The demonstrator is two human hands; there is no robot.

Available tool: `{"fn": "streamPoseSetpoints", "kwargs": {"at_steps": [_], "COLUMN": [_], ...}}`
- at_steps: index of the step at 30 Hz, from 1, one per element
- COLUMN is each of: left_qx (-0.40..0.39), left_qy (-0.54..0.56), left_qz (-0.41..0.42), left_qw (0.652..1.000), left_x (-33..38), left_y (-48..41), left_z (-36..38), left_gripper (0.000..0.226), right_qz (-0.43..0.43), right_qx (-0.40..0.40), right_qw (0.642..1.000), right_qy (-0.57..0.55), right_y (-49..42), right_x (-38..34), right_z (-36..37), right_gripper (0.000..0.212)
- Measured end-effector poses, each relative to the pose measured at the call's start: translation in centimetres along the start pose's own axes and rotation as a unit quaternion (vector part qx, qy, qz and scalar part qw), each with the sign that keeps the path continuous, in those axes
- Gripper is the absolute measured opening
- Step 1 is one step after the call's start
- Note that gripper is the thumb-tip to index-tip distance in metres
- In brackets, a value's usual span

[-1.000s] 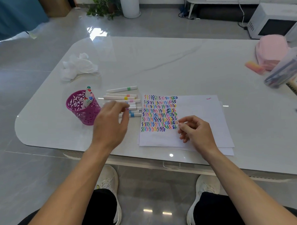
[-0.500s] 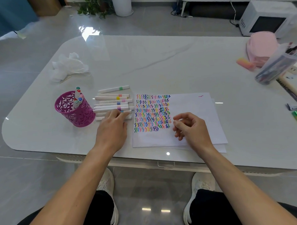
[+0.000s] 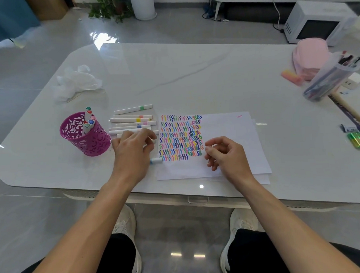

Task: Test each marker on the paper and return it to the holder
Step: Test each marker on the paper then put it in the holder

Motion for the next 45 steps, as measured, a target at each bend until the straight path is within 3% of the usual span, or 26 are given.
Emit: {"fn": "streamPoseSetpoints", "kwargs": {"at_steps": [5, 9, 12, 15, 19, 25, 29, 34, 45], "left_qx": [-0.101, -0.176, -0.289, -0.340, -0.331, -0.309, -0.172, -0.038, -0.021], "left_qy": [-0.045, -0.014, 0.003, -0.001, 0.012, 0.032, 0.006, -0.026, -0.059], "left_qz": [0.017, 0.005, 0.034, 0.068, 0.079, 0.031, 0.013, 0.009, -0.014], "left_qw": [0.994, 0.984, 0.957, 0.938, 0.940, 0.950, 0.985, 0.999, 0.998], "left_x": [-0.2, -0.1, 0.2, 0.4, 0.4, 0.1, -0.6, -1.9, -2.4], "left_y": [0.8, 1.4, 2.6, 4.0, 4.1, 3.3, 1.5, 0.2, -0.5], "left_z": [1.7, 2.0, 2.6, 3.2, 3.2, 2.8, 1.4, 0.2, 1.3], "left_gripper": [0.024, 0.026, 0.049, 0.043, 0.037, 0.033, 0.019, 0.024, 0.027], "right_qz": [-0.001, -0.001, -0.005, -0.003, -0.001, 0.007, 0.011, 0.009, 0.008], "right_qx": [-0.001, 0.000, -0.001, -0.002, -0.002, -0.005, -0.007, -0.007, -0.010], "right_qw": [1.000, 1.000, 1.000, 1.000, 1.000, 1.000, 1.000, 1.000, 1.000], "right_qy": [0.003, 0.000, 0.003, 0.000, -0.004, -0.001, 0.001, 0.004, 0.009], "right_y": [0.1, 0.0, 0.0, 0.0, -0.1, 0.0, -0.1, -0.1, -0.1], "right_x": [0.1, 0.0, 0.0, 0.1, 0.2, 0.6, 0.8, 0.8, 0.7], "right_z": [0.0, 0.0, 0.0, 0.0, 0.0, 0.3, 0.5, 0.5, 0.5], "right_gripper": [0.005, 0.005, 0.005, 0.005, 0.005, 0.006, 0.007, 0.006, 0.006]}}
Point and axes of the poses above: each hand's wrist, its own y-axis away from the middle knuckle, its own z-axis out of the palm, x = y × z, the point moved 8 cm from there along -y, towards the middle knuckle, and after that the axes turned 10 degrees about x, right-handed, at the moved point
